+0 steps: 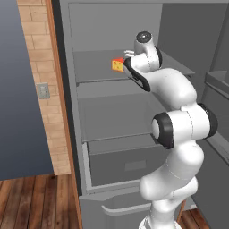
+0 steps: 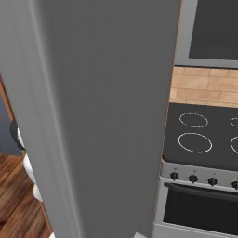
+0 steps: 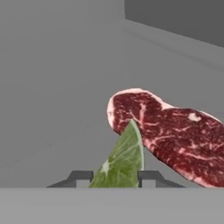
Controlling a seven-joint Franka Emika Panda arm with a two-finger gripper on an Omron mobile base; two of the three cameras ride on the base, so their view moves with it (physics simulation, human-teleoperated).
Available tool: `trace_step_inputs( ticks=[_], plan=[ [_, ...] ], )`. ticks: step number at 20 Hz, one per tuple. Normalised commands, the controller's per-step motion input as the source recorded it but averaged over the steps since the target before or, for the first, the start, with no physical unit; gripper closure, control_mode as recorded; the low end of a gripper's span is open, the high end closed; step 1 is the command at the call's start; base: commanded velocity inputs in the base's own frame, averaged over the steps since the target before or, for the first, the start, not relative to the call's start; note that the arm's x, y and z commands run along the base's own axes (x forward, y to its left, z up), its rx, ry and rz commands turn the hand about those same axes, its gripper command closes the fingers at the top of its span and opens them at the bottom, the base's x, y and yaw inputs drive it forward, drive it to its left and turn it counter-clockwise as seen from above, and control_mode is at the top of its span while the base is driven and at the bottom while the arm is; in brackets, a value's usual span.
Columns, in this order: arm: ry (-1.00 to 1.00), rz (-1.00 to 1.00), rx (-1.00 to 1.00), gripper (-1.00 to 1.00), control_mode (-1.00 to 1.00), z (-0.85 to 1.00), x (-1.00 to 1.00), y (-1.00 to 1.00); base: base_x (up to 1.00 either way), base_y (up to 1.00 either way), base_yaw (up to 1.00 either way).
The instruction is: Take the cheese, steak, and lemon wedge from the fridge and place them on the plate on the dining counter to create an appetizer plate.
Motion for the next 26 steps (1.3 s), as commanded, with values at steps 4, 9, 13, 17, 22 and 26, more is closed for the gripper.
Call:
trace_step_inputs(
  ticks=[4, 9, 13, 17, 22, 26],
  plan=[
    [0.0, 0.0, 0.0, 1.0, -1.0, 0.0, 0.0, 0.0, 0.0, 0.0, 0.0],
    [0.0, 0.0, 0.0, 1.0, -1.0, -0.05, -0.26, 0.03, 0.0, 0.0, 0.0],
    [-0.04, 0.02, 0.0, 1.0, -1.0, -0.13, -0.94, 0.24, 0.0, 0.0, 0.0],
    [-0.12, 0.03, -0.01, 1.0, -1.0, 0.0, -1.0, 0.23, 0.0, 0.0, 0.0],
    [-0.13, 0.03, 0.0, 1.0, -1.0, 0.0, -1.0, 0.07, 0.0, 0.0, 0.0],
    [-0.08, 0.06, 0.0, 1.0, -1.0, 0.02, -1.0, 0.0, 0.0, 0.0, 0.0]
  ],
)
